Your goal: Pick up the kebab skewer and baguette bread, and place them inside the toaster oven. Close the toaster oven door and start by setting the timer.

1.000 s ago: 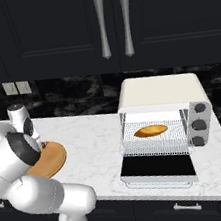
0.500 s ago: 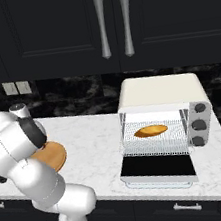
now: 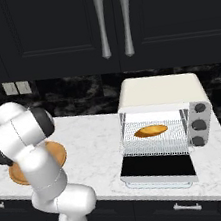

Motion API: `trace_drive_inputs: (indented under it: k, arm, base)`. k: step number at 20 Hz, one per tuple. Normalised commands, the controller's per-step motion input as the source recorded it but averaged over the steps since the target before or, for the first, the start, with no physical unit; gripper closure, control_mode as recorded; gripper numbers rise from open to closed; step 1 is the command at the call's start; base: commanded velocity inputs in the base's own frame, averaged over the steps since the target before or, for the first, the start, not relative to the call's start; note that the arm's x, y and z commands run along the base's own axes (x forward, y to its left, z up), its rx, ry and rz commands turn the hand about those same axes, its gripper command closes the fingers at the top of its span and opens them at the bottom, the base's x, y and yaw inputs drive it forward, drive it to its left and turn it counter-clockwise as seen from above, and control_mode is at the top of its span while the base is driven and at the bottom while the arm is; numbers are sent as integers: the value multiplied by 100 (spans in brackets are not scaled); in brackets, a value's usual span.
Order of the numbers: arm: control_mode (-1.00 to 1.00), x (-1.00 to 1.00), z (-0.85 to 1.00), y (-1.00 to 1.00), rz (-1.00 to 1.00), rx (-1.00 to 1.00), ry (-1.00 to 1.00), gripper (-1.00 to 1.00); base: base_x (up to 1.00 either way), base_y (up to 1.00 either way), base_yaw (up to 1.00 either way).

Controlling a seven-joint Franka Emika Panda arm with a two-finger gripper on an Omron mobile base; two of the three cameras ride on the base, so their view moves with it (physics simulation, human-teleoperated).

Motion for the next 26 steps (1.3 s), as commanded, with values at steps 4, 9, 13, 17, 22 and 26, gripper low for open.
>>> trace_drive_inputs:
  k: [4, 9, 13, 17, 22, 26]
  arm:
    - [-100, 0, -24, 0, 0, 0, 0, -100]
    - [-100, 0, -24, 0, 0, 0, 0, -100]
    - [-100, 0, -26, 0, 0, 0, 0, -100]
    - [-100, 0, -27, 0, 0, 0, 0, 100]
    - [-100, 0, 0, 0, 0, 0, 0, 100]
    - [-100, 0, -15, 0, 0, 0, 0, 100]
  base:
    - [0, 0, 0]
    - [0, 0, 0]
    - [0, 0, 0]
    - [0, 0, 0]
    - [0, 0, 0]
    - [0, 0, 0]
